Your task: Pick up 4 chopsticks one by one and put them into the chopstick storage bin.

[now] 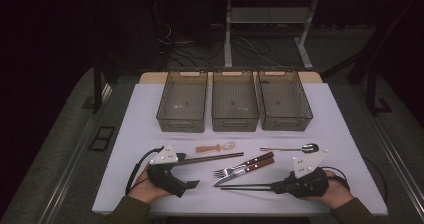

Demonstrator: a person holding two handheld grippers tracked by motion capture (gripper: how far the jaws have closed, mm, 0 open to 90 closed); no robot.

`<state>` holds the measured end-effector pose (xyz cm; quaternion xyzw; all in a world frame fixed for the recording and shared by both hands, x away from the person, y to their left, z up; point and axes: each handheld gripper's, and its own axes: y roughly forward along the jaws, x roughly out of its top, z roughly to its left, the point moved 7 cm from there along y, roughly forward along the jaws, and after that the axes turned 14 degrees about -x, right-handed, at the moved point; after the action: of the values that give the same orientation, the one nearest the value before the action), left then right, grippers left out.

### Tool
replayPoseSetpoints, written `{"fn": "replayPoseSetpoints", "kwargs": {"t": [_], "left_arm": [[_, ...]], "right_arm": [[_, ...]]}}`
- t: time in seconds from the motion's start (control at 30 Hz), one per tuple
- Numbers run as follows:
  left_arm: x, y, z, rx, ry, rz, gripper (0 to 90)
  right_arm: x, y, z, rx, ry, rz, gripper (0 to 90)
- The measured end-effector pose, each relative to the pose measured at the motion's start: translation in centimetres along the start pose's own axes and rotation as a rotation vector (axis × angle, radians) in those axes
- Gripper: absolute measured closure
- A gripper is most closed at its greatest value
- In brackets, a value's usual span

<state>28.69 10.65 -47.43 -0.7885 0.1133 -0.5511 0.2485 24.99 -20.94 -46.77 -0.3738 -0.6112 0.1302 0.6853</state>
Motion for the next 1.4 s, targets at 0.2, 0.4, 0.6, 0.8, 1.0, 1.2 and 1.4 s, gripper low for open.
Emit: {"fn": "replayPoseSetpoints", "kwargs": {"t": [0.2, 0.4, 0.6, 0.8, 1.0, 1.2, 1.4], "left_arm": [[-0.1, 0.1, 0.2, 0.001, -0.004, 0.002, 0.0], [-0.1, 0.1, 0.2, 0.000, -0.006, 0.003, 0.0], [-0.2, -0.1, 0.2, 0.000, -0.012, -0.010, 0.0], [-0.1, -0.2, 0.4, 0.002, -0.020, -0.037, 0.0], [0.0, -0.2, 0.3, 0.006, 0.003, -0.044, 0.0], [0.1, -0.3, 0.3, 0.013, 0.011, -0.045, 0.0], [0.0, -0.1, 0.3, 0.005, -0.004, -0.037, 0.0]], "right_arm": [[0.5, -0.4, -0.1, 0.003, 0.019, -0.029, 86.0], [1.0, -1.0, -0.3, 0.008, 0.052, -0.066, 85.9], [1.8, -1.5, -0.9, -0.001, 0.067, -0.118, 85.9], [2.5, -1.7, -1.9, -0.047, 0.100, -0.137, 85.9], [3.4, -1.6, -3.2, -0.106, 0.149, -0.152, 85.9], [4.1, -1.4, -4.2, -0.156, 0.180, -0.155, 85.9], [4.7, -1.5, -5.1, -0.183, 0.201, -0.166, 85.8]]}}
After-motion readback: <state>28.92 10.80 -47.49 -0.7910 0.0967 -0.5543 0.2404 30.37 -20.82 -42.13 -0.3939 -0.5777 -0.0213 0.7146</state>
